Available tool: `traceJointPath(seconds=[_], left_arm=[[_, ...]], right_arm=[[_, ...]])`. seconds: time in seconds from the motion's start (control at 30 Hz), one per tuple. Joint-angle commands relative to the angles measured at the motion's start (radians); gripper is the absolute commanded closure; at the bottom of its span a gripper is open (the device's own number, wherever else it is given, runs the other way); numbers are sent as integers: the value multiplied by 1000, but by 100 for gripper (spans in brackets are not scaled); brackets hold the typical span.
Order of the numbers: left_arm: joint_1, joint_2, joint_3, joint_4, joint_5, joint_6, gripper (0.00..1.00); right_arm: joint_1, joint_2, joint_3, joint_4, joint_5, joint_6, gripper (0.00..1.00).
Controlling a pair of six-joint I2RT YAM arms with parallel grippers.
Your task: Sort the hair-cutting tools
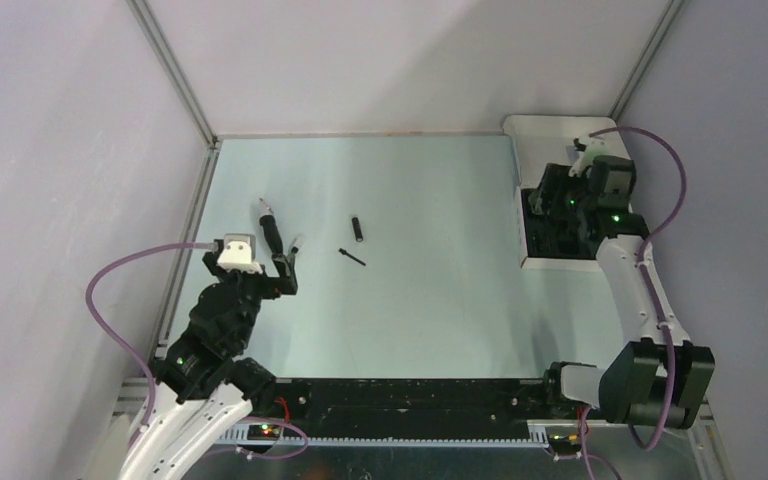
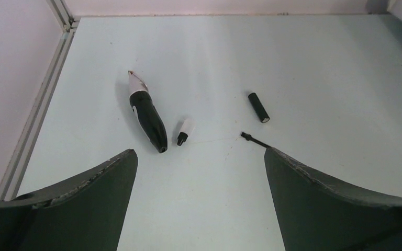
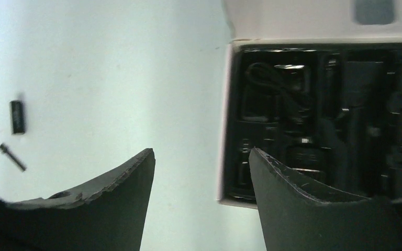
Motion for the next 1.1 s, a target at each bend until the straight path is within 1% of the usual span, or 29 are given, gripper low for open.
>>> traceJointPath(seconds=[0.0,0.03,0.13,0.2,0.33,0.5,0.6,0.67,0.77,0.8,0.97,1.07], left_arm=[[12,50,3,29,-11,-22,2],[16,57,6,24,-26,-27,2],[31,92,19,12,-44,-50,2],[47,115,26,3,-44,-63,2],[84,160,48,-22,-33,-87,2],[148,167,75,-48,9,-107,2],[165,152,76,-48,24,-108,2],[167,144,70,-43,24,-104,2],[166,139,61,-36,26,-101,2],[167,139,61,-35,28,-101,2],[167,140,56,-29,36,-99,2],[167,139,55,-26,42,-99,2]], right_arm=[[112,63,71,-62,-6,65,29],[163,87,83,-68,23,73,29],[258,139,97,-84,89,97,31],[355,183,107,-84,148,115,31],[498,291,139,-55,211,185,31],[643,471,224,33,258,258,32],[729,581,344,30,301,281,33],[772,695,435,15,314,280,33],[817,807,562,-22,311,280,33],[823,860,630,-32,310,283,33],[859,1009,851,-96,312,294,33],[868,1093,933,-126,313,307,35]])
